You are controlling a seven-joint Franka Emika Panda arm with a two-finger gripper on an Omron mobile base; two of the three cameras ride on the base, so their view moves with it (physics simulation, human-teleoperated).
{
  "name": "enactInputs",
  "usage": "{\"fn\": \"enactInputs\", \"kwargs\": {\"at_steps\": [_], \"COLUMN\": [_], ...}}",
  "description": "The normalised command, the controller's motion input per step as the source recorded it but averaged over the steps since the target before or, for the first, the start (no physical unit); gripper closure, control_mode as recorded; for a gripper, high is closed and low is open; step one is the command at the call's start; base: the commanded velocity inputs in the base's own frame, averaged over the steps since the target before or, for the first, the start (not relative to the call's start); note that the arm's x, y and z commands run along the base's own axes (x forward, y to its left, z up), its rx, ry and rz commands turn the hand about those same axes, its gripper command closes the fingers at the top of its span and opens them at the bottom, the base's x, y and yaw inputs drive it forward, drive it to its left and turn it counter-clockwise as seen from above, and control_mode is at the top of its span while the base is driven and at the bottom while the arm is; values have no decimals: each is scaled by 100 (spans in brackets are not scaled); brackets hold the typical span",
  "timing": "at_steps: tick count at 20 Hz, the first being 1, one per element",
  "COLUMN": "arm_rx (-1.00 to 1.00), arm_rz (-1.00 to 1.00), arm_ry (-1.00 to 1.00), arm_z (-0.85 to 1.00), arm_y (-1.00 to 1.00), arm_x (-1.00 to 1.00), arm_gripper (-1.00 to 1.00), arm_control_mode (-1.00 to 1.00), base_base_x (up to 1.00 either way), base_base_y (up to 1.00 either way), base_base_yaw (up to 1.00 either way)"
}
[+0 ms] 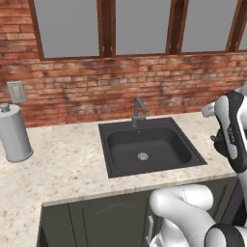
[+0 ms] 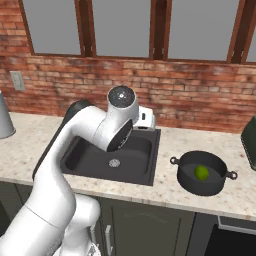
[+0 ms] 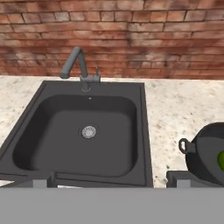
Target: Dump the lime from the pot into the sink. Then turn on the water and wash the lime. Then turn off the water and put the lime back in the pot.
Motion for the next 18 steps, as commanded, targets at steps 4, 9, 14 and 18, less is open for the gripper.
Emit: {"fn": "enactInputs", "kwargs": {"at_steps": [4, 9, 14, 18], "arm_rx": [4, 0, 0, 0], "arm_rz": [0, 0, 0, 0], "arm_ry": [16, 7, 9, 5], "arm_z": [-14, -22, -15, -9], "arm_y": [-50, -22, -4, -17], "arm_x": [6, 2, -1, 0], "arm_gripper": [-100, -100, -100, -100], "arm_control_mode": [-100, -100, -100, -100], "base_base_x": [0, 0, 0, 0], "base_base_y": [0, 0, 0, 0], "base_base_yaw": [0, 0, 0, 0]}}
